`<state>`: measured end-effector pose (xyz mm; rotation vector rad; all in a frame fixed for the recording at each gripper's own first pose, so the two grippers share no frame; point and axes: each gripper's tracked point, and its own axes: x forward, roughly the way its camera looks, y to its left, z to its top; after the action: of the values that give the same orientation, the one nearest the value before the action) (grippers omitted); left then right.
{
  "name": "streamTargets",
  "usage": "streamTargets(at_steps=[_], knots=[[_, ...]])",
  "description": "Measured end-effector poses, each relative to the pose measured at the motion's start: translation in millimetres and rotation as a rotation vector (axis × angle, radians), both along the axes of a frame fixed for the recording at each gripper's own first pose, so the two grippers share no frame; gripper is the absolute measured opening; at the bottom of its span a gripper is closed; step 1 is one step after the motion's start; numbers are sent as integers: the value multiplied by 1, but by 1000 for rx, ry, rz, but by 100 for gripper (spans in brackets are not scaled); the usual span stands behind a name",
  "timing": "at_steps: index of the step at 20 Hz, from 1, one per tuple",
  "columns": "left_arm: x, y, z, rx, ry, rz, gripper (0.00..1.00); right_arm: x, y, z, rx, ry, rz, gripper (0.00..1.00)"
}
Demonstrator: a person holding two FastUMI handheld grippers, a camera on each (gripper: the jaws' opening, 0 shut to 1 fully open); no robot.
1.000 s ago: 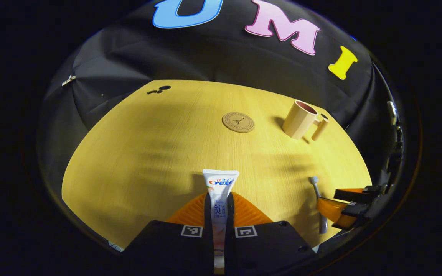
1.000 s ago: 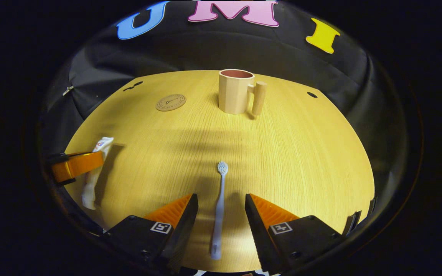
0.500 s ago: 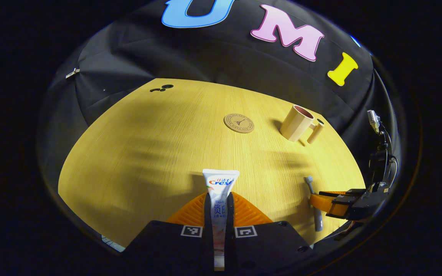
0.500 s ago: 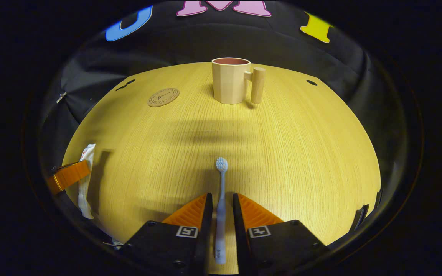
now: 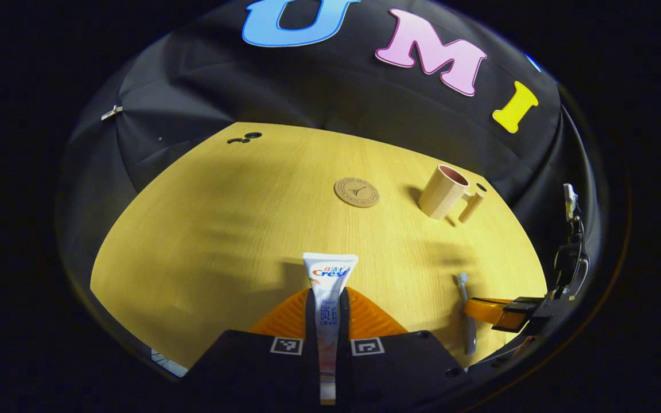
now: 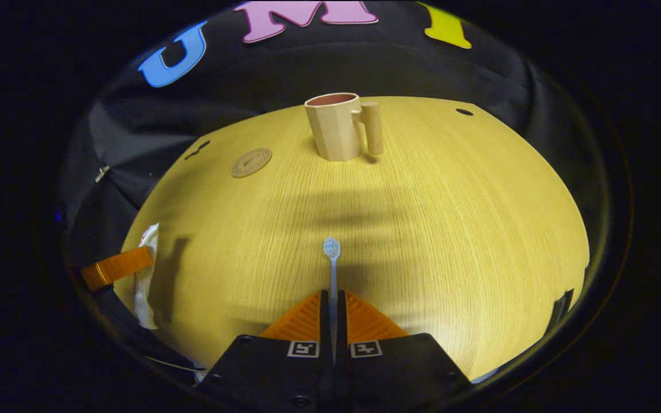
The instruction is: Put the toothbrush and toothpaste on the desktop into the cup, then pick up the cup and place it on the coaster on the desktop.
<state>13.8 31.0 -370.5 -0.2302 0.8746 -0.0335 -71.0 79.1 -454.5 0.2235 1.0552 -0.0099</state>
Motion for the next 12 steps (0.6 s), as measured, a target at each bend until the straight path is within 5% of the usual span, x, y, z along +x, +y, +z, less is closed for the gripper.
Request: streamTargets(at_steps=[6, 12], knots=[[30, -42, 35, -38, -82, -12, 16, 27, -17, 76, 72, -220, 31, 5], [132, -120, 137, -159, -437, -14, 16, 53, -53, 133, 131, -376, 46, 5]])
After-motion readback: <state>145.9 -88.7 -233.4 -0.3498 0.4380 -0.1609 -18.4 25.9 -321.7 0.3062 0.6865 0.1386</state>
